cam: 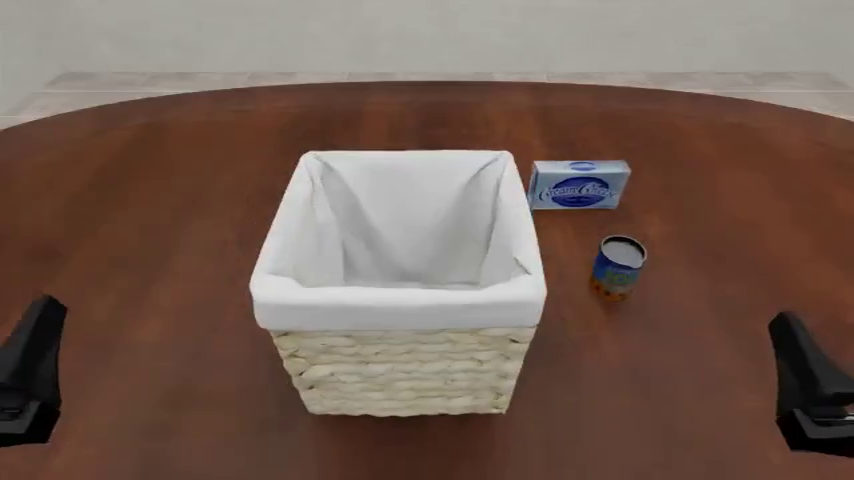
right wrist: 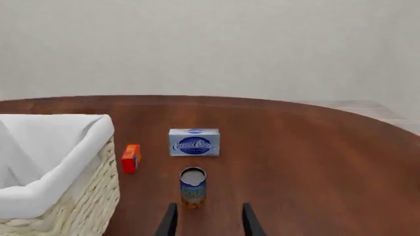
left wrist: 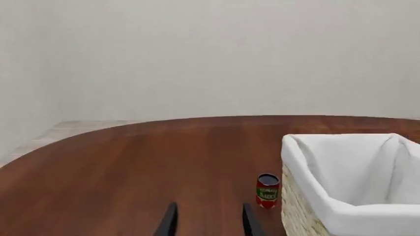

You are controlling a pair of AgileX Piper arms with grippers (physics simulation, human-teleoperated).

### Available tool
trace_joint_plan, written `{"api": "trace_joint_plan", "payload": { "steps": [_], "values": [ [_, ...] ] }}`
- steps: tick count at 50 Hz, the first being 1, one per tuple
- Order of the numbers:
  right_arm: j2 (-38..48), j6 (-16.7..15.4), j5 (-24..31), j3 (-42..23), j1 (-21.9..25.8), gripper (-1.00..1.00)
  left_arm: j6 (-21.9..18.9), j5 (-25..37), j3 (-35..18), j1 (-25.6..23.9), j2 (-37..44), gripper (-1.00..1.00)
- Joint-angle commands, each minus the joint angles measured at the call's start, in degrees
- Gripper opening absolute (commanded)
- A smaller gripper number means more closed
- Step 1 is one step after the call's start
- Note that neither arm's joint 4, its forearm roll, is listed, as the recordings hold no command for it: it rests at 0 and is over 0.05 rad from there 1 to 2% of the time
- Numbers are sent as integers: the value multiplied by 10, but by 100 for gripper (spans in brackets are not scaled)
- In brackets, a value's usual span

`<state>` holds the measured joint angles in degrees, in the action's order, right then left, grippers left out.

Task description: Pick up the alphabet soup and put it in the basket.

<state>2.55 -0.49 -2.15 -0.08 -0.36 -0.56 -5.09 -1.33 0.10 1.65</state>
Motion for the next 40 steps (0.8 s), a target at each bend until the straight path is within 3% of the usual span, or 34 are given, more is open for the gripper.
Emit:
{"api": "trace_joint_plan", "payload": {
  "steps": [1, 19, 40],
  "values": [
    [-22, 7, 21, -2, 5, 100, 5, 50, 11, -1, -13, 100],
    [-25, 10, 25, -2, 6, 100, 5, 49, 11, -1, -14, 100],
    [-25, -13, 13, -10, 16, 100, 7, 47, 11, 1, -15, 100]
  ]
}}
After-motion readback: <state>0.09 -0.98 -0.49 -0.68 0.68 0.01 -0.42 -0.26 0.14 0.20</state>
